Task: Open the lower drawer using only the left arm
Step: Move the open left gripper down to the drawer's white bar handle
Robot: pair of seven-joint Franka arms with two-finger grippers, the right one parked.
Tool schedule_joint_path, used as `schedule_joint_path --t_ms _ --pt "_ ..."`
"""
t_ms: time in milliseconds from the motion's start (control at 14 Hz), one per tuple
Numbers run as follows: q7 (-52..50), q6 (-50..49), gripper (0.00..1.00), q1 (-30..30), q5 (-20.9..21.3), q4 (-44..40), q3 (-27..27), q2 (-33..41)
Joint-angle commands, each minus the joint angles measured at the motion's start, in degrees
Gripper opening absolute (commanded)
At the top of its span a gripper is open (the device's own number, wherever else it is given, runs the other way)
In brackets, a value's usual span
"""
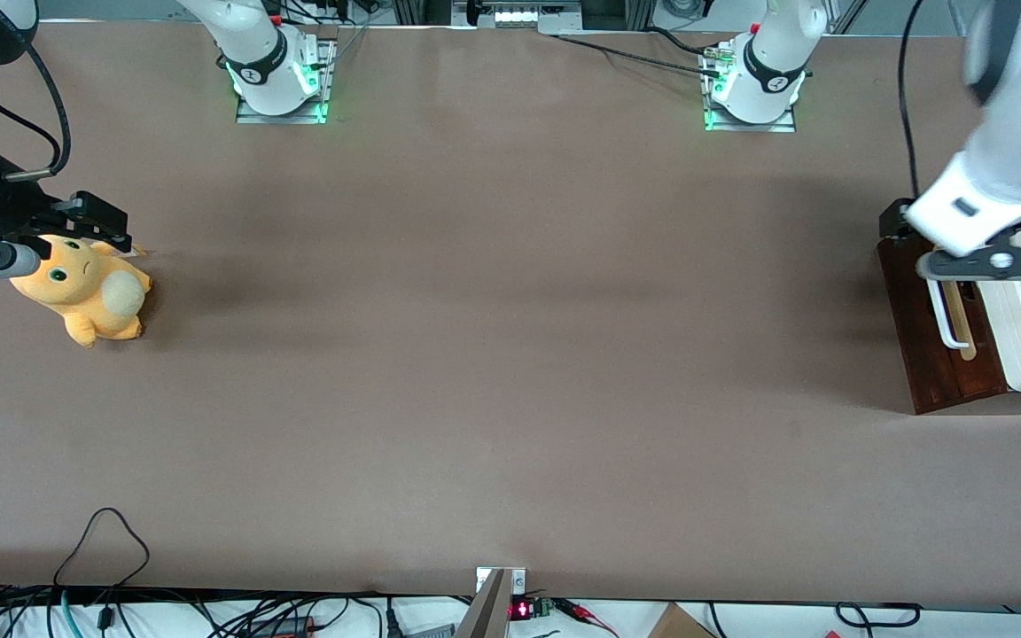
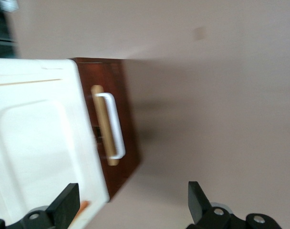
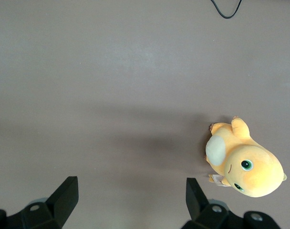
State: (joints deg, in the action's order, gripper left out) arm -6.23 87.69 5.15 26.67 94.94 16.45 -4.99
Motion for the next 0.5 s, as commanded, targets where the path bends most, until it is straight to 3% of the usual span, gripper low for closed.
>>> schedule_joint_path --t_ms 0,71,214,429 --pt "-7.3 1.5 1.0 0.2 14.7 6.6 3.6 -2.0" --pt "-11.7 2.8 1.0 0.2 20.8 10.8 4.8 -2.0" --pt "-20.1 4.0 1.0 0.2 28.9 17.4 5.2 -2.9" --pt "-25.0 5.4 1.0 0.2 34.6 21.7 5.2 -5.6"
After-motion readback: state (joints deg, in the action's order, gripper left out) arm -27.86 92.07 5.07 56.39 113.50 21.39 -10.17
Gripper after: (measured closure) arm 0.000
